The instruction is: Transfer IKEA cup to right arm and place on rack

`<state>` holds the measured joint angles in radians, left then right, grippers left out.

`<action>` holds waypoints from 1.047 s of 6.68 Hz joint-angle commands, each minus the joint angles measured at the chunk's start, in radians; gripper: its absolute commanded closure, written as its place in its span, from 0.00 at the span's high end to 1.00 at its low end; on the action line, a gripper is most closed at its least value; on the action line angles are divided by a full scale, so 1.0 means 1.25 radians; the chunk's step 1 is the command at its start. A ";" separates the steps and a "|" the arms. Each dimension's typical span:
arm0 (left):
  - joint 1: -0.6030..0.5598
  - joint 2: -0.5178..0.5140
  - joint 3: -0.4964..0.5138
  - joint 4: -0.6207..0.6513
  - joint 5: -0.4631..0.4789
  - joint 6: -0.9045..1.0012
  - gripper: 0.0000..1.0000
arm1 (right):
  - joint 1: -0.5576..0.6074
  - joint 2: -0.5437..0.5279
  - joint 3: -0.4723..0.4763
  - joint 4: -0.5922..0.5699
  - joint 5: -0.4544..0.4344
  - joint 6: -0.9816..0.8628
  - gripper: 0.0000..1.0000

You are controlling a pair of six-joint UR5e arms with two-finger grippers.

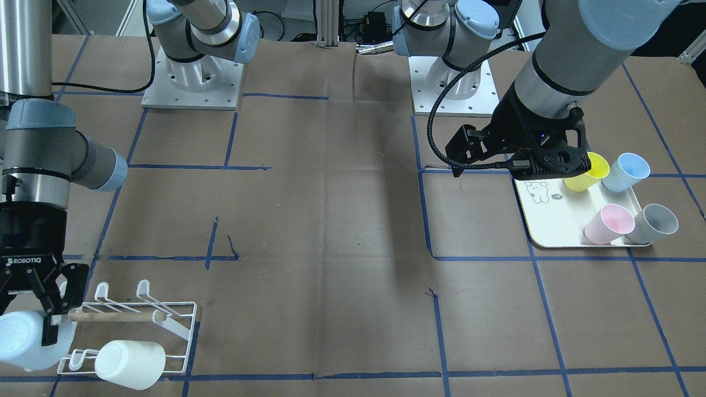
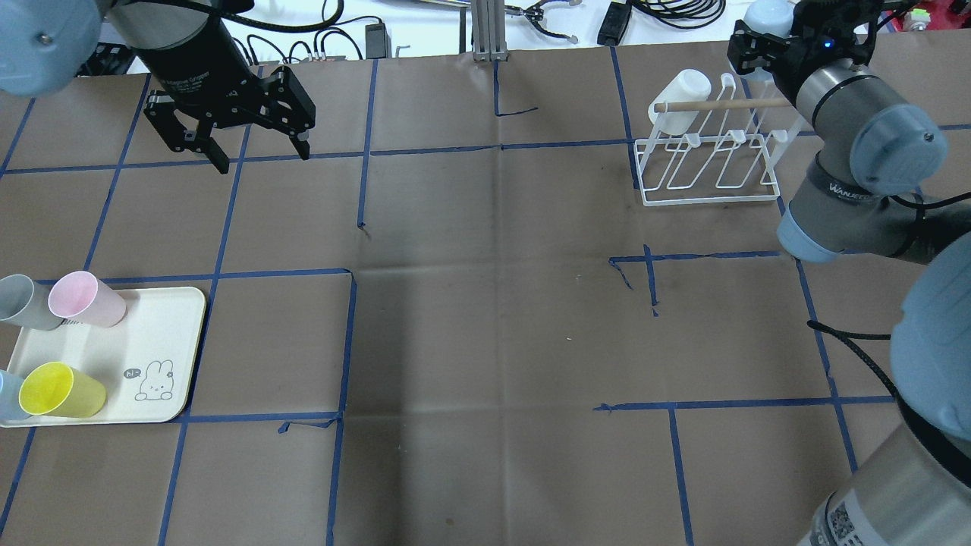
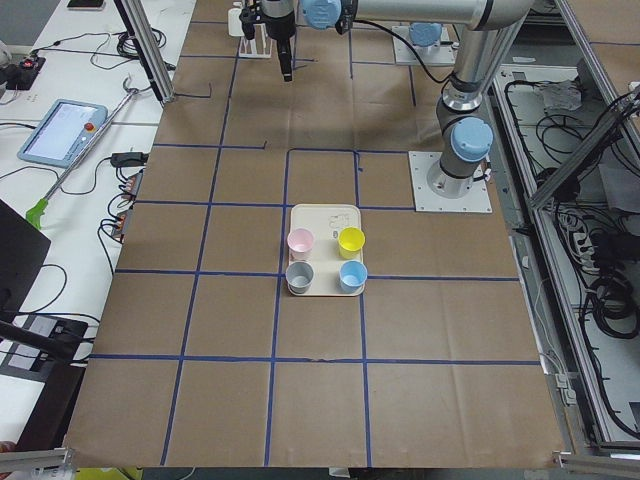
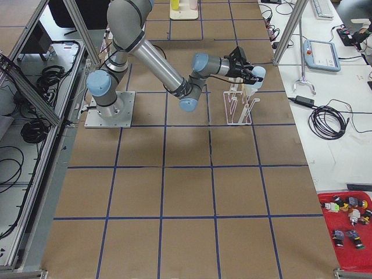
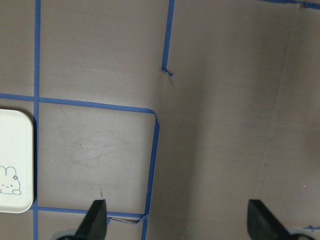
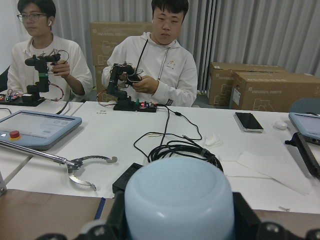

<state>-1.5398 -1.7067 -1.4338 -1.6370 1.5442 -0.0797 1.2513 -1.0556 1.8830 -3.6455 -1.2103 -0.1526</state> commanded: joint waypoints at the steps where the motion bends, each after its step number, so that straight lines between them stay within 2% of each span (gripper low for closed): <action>1: 0.001 0.001 -0.020 0.066 0.036 0.001 0.99 | -0.019 0.050 -0.057 0.004 0.002 0.001 0.19; 4: 0.000 0.004 -0.011 0.069 0.031 0.001 0.99 | -0.024 0.098 -0.111 0.014 0.005 0.001 0.19; 7: 0.000 0.004 -0.013 0.071 0.027 0.002 0.99 | -0.023 0.102 -0.082 0.014 0.005 0.001 0.18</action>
<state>-1.5401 -1.7013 -1.4489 -1.5486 1.5791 -0.0769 1.2224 -0.9294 1.7616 -3.6279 -1.2042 -0.1515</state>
